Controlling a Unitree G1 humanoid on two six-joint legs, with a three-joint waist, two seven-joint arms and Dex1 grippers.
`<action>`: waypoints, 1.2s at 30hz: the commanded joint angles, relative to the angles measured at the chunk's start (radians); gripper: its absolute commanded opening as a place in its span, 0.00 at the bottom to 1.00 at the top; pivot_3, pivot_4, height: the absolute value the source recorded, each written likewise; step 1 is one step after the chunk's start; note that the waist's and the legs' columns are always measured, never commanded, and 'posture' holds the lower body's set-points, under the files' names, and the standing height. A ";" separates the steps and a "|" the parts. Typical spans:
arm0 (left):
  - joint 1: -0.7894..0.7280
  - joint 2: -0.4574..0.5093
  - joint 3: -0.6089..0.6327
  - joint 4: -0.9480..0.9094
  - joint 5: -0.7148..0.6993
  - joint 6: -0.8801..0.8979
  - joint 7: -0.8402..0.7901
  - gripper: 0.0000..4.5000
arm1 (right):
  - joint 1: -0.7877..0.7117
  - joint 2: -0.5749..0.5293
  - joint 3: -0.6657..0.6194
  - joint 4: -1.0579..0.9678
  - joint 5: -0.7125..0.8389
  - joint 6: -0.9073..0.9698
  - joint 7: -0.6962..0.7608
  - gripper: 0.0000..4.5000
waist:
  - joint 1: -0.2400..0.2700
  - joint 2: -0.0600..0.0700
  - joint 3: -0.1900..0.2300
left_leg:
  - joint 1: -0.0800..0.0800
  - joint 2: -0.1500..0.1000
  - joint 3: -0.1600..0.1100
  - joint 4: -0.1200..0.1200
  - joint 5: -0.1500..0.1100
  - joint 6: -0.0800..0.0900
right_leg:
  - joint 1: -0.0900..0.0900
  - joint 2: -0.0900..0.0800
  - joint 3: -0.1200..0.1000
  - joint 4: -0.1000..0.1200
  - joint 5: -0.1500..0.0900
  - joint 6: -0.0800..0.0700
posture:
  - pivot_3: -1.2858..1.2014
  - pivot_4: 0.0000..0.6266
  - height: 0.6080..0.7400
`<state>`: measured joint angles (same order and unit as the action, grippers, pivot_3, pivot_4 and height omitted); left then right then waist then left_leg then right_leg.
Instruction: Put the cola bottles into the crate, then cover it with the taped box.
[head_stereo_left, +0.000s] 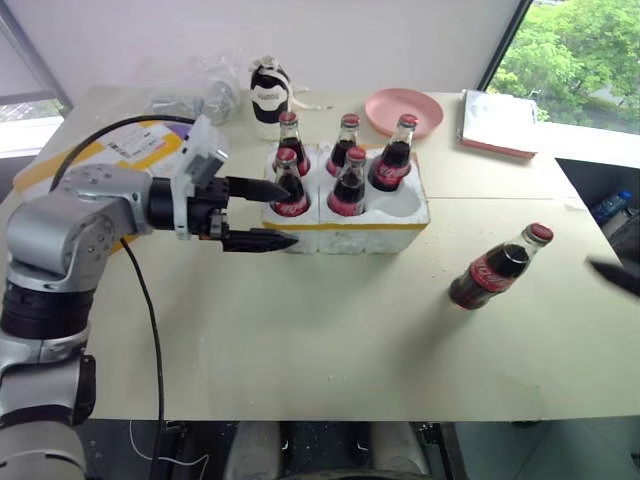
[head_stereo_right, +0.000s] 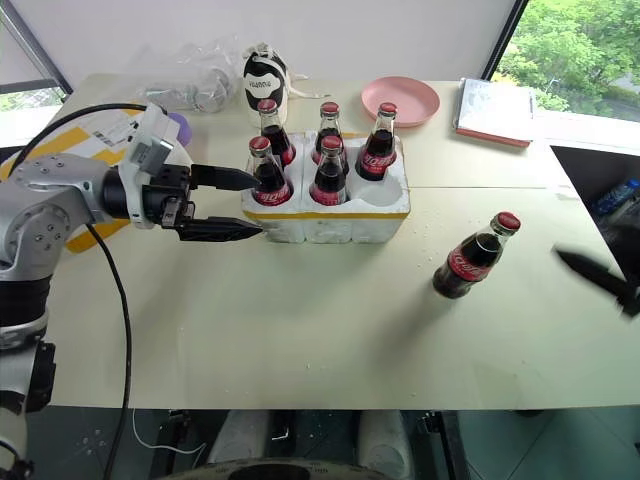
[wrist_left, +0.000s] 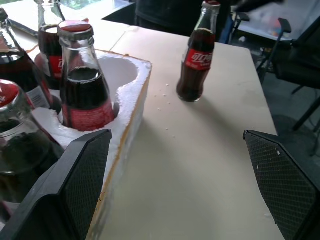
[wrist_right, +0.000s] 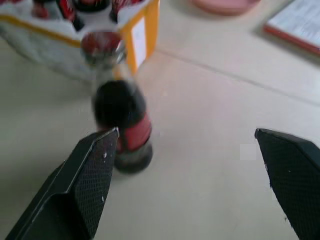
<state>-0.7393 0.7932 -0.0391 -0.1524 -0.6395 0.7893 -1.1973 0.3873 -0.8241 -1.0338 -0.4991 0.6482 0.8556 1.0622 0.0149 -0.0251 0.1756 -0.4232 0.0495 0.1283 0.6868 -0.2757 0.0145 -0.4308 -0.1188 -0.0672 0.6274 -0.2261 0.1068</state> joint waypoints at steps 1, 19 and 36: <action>-0.024 -0.017 -0.018 0.020 0.032 -0.047 -0.003 0.98 | 0.043 0.088 0.002 -0.133 0.035 -0.040 -0.056 1.00 | -0.006 0.001 0.000 | 0.000 0.000 0.000 0.000 0.000 0.000 | 0.000 0.000 0.000 0.000 0.000 0.000 | 0.52 0.24 1.00; -0.047 -0.059 -0.021 -0.030 0.021 -0.012 0.023 0.98 | -0.137 0.274 0.333 -0.061 0.058 -0.153 -0.371 1.00 | -0.003 0.003 -0.002 | 0.003 0.000 -0.001 0.000 -0.001 0.001 | 0.001 0.000 0.003 0.000 -0.002 -0.004 | 0.52 0.24 1.00; -0.028 -0.057 -0.014 -0.090 0.006 0.017 0.073 1.00 | -0.324 0.257 0.519 0.164 0.029 -0.215 -0.408 0.88 | -0.002 0.003 -0.002 | 0.003 0.000 0.001 0.000 -0.001 0.001 | 0.001 0.000 0.003 0.000 -0.001 -0.002 | 0.52 0.24 1.00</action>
<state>-0.7591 0.7341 -0.0658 -0.2115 -0.6218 0.8050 -1.1289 0.0775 -0.5650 -0.5015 -0.3379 0.6695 0.6673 0.6606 0.0126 -0.0223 0.1737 -0.4203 0.0491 0.1290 0.6865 -0.2763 0.0155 -0.4298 -0.1187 -0.0646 0.6276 -0.2268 0.1053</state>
